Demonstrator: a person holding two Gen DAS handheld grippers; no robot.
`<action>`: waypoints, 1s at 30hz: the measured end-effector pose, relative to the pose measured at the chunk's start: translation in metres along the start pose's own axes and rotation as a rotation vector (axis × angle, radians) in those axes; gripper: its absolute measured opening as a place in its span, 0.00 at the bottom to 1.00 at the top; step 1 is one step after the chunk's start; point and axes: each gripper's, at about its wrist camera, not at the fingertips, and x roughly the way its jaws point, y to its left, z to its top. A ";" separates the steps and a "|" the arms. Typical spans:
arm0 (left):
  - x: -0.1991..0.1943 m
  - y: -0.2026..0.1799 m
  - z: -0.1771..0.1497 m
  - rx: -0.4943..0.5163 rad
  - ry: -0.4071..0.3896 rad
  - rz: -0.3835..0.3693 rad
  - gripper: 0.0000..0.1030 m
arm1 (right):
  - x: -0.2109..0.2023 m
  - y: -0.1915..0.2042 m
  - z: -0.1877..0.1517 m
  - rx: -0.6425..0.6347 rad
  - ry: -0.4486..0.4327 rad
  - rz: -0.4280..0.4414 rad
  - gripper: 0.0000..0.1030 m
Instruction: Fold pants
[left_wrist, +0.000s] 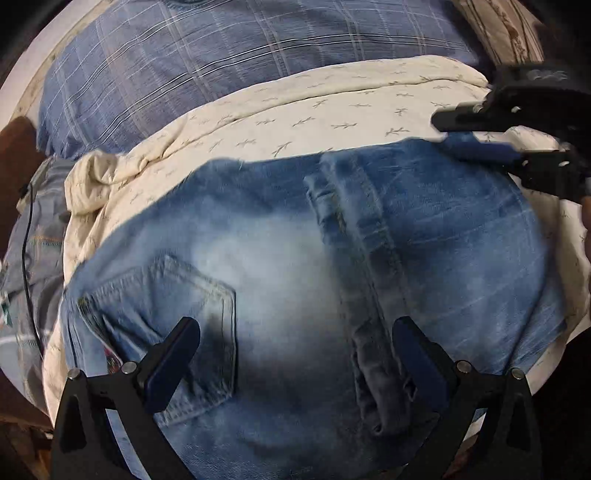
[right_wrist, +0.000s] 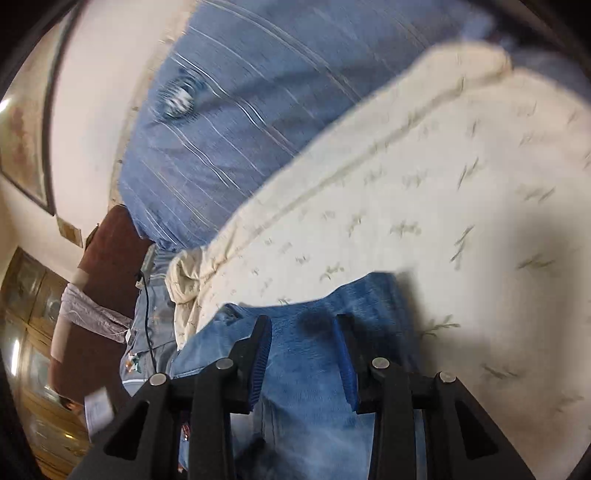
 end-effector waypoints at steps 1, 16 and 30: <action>0.001 0.005 -0.003 -0.033 0.013 -0.018 1.00 | 0.009 -0.006 0.001 0.024 0.020 -0.001 0.37; -0.049 0.051 -0.034 -0.130 -0.075 -0.050 1.00 | -0.019 0.024 -0.032 -0.130 0.002 0.096 0.38; -0.072 0.181 -0.072 -0.406 -0.087 0.128 1.00 | 0.020 0.058 -0.120 -0.395 0.239 -0.054 0.38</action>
